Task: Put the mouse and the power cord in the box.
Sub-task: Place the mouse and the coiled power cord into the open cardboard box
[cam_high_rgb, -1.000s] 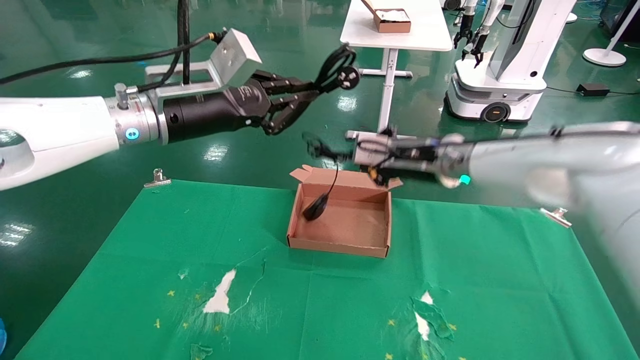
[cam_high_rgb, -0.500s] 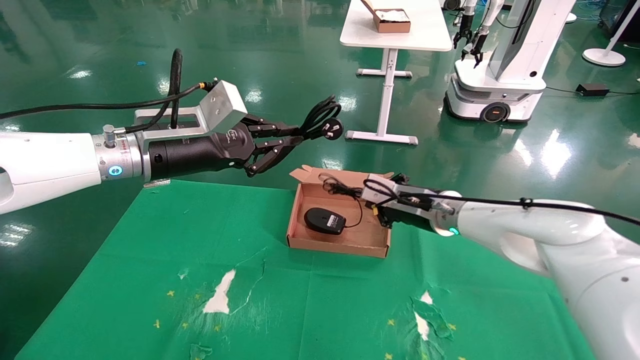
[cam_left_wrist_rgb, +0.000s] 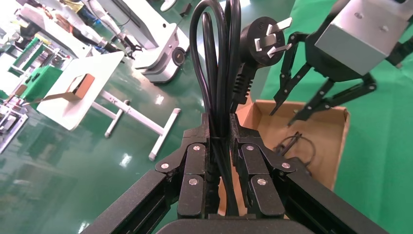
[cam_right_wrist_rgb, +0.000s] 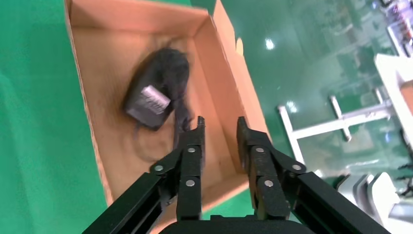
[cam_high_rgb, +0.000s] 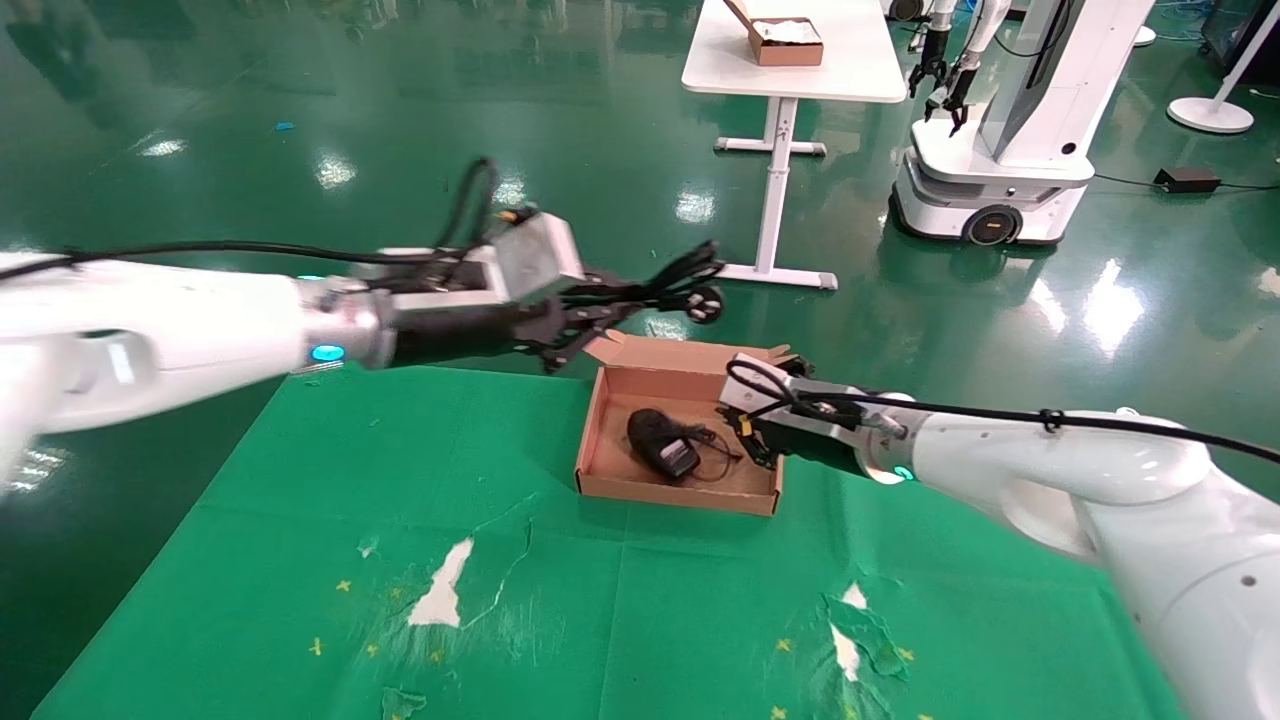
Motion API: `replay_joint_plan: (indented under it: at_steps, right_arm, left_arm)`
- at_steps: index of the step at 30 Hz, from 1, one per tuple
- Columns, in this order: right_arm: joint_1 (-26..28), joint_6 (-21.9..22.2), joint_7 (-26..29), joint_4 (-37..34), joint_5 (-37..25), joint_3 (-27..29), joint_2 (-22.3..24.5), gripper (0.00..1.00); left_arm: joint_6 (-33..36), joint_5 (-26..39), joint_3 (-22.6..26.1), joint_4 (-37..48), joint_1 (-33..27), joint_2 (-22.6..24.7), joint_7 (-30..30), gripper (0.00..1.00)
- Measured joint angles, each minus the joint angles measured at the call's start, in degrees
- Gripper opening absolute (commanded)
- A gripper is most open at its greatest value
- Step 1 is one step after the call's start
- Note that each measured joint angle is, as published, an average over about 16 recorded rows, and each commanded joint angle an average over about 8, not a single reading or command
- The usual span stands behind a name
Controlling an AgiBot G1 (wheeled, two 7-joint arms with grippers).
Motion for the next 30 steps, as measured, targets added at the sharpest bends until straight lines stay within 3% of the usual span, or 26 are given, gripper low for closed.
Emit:
replay_joint_plan:
  at_steps: [5, 9, 18, 24, 25, 30]
  right_arm:
    - [2.57, -2.88, -0.67, -0.51, 0.79, 0.12, 2.65, 1.0]
    - [5.96, -7.9, -2.06, -0.41, 0.98, 0.13, 6.07, 1.0]
    - [13.22, -20.31, -5.32, -0.09, 0.87, -0.06, 13.15, 1.0]
    - [15.28, -23.7, -6.55, -1.14, 0.89, -0.09, 14.65, 1.0]
    - [15.4, -23.89, -6.69, -1.36, 0.9, -0.08, 14.64, 1.0]
    - [15.83, -24.5, -7.24, -2.17, 0.95, -0.05, 14.59, 1.0]
  left_arm:
    - [-5.47, -0.55, 1.38, -3.29, 4.01, 2.38, -2.01, 0.0]
    - [-9.69, -1.76, 3.63, -7.27, 7.87, 3.44, -5.15, 0.0]
    - [-18.59, -6.55, 11.91, -17.28, 15.03, 3.63, -14.8, 0.0]
    - [-24.65, -9.43, 17.67, -20.65, 16.83, 3.46, -20.35, 0.05]
    - [-25.64, -9.84, 18.51, -20.96, 16.98, 3.45, -21.17, 0.11]
    - [-29.73, -11.34, 21.7, -21.85, 17.3, 3.43, -24.3, 0.72]
